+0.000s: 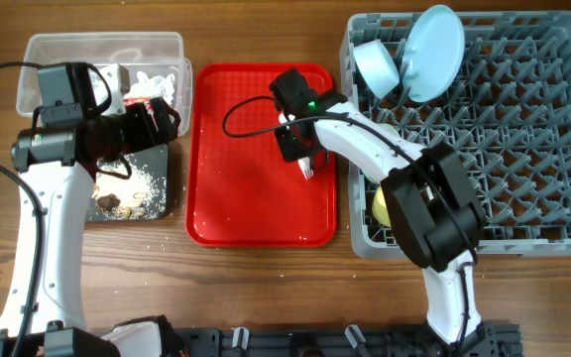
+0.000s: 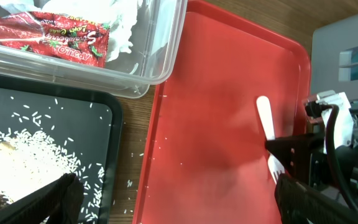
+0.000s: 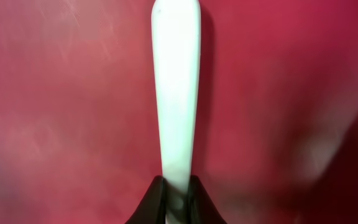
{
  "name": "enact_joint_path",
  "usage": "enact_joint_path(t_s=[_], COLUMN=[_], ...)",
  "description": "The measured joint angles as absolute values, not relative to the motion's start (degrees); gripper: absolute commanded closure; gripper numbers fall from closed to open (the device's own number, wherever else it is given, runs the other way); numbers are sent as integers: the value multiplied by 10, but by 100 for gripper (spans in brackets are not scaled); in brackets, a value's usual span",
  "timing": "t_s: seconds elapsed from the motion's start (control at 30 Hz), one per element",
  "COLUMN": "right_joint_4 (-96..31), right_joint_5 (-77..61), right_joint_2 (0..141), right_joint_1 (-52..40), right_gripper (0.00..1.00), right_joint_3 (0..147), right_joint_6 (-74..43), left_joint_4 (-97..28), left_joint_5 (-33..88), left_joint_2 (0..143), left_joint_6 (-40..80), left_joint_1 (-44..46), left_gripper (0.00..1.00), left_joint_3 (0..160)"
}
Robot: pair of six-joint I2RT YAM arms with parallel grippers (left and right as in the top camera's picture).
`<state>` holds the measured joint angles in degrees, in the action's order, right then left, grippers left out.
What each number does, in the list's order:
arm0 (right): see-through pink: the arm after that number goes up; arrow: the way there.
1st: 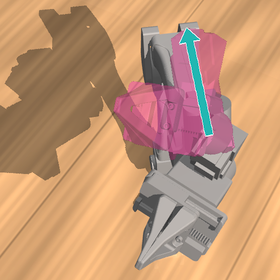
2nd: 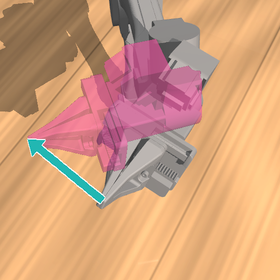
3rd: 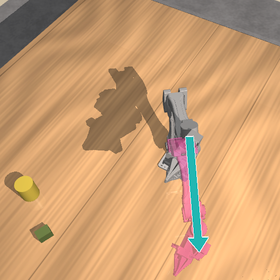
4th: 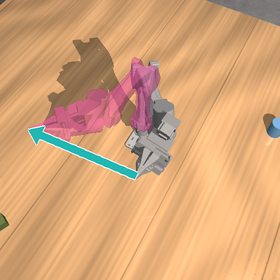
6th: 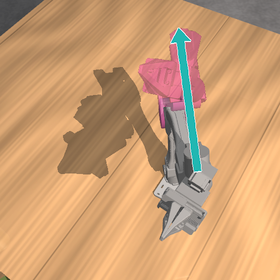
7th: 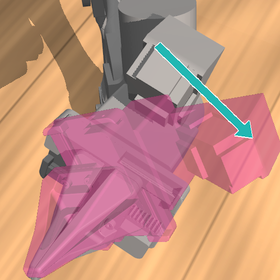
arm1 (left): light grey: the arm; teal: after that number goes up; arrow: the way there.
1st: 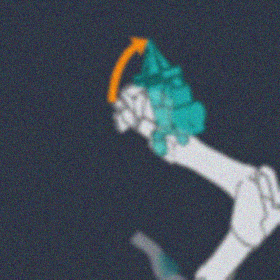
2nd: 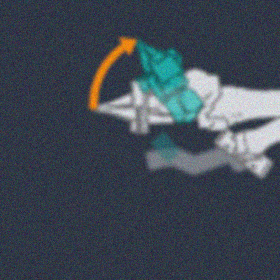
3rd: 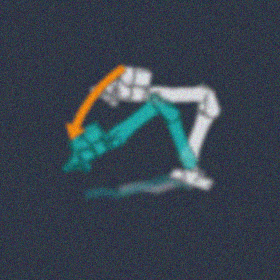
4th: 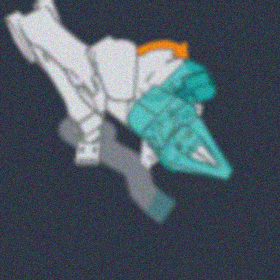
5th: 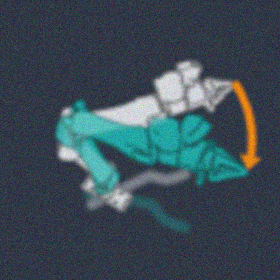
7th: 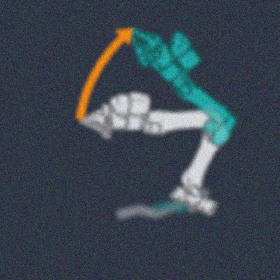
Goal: Sort waste into correct bins and load items into the dishwasher rack
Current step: 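Carry the fork into the rack and release it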
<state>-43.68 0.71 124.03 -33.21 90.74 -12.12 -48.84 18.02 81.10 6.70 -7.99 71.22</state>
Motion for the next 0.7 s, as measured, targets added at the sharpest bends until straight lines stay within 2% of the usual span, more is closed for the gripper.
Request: enact_joint_path(t_s=[0.13,0.2,0.37,0.5,0.7], right_joint_4=[-481,-489,-551,-633,-641], right_joint_5=[14,17,57,103,124], right_joint_2=[1185,1112,974,959,964], right_joint_1=[-329,-317,-253,-177,-125], right_gripper=[96,96,96,96,94], right_joint_3=[917,923,941,933,845], right_joint_6=[-121,-116,-112,-112,-133], left_joint_4=[-488,-488,-488,-488,-489], left_joint_5=[180,180,180,180,180], left_joint_2=[811,811,811,811,811], left_joint_6=[67,67,67,67,67], left_joint_1=[-80,-80,-80,-80,-80], left_gripper=[0,0,0,0,0], left_joint_3=[712,712,712,712,712])
